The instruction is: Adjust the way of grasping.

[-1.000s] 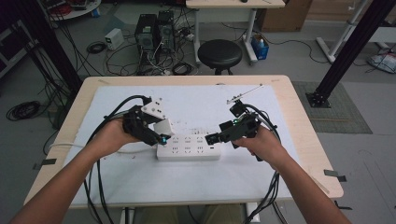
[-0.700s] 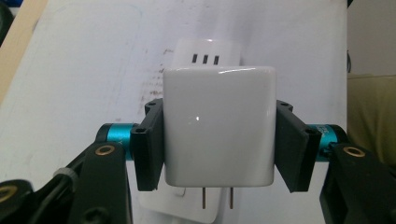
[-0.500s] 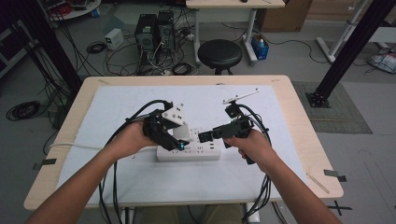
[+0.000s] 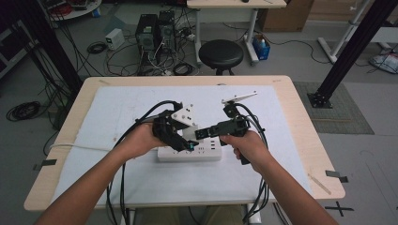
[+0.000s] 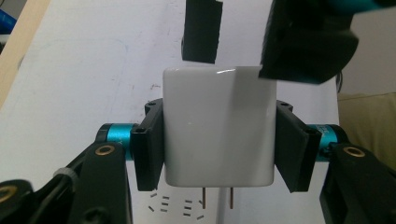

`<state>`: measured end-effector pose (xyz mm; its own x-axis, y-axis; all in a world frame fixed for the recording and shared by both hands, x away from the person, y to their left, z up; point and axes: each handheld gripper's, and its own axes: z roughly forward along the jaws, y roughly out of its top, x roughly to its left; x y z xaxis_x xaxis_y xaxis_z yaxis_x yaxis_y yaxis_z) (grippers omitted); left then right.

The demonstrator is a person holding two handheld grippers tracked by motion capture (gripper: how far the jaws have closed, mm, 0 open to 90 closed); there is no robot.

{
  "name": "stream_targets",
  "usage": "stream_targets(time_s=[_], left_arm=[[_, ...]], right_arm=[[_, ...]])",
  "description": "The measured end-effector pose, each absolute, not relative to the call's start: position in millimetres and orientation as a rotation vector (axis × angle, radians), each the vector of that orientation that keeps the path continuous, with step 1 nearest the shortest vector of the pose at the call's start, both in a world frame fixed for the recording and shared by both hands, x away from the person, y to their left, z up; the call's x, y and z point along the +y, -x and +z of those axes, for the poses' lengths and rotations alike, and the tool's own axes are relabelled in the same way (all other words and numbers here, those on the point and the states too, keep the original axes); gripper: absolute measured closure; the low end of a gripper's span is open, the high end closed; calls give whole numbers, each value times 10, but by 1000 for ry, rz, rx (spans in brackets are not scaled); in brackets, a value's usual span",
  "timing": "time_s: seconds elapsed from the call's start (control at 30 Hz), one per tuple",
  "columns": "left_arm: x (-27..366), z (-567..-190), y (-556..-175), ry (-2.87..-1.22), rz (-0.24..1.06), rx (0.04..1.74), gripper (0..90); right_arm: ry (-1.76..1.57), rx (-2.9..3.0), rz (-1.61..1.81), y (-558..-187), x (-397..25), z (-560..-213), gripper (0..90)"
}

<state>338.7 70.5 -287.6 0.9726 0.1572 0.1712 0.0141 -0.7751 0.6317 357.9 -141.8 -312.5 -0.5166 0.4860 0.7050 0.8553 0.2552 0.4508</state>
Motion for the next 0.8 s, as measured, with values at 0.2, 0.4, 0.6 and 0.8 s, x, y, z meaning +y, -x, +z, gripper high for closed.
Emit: stream_targets(time_s=[0.2, 0.4, 0.6, 0.8], left_arm=[[689, -2875, -3381, -2436, 286, 118, 425], [680, -2873, -3377, -2425, 301, 119, 425], [666, -2875, -3375, -2425, 314, 108, 425], [637, -2894, -3353, -2443, 339, 80, 425]], right_arm=[[1221, -2057, -1190, -3609, -1411, -3148, 172], [1220, -2007, -1196, -3633, -1401, -3216, 331], [1215, -1977, -1190, -3648, -1396, -3243, 415], [1221, -1935, -1192, -3658, -1367, -3270, 527]])
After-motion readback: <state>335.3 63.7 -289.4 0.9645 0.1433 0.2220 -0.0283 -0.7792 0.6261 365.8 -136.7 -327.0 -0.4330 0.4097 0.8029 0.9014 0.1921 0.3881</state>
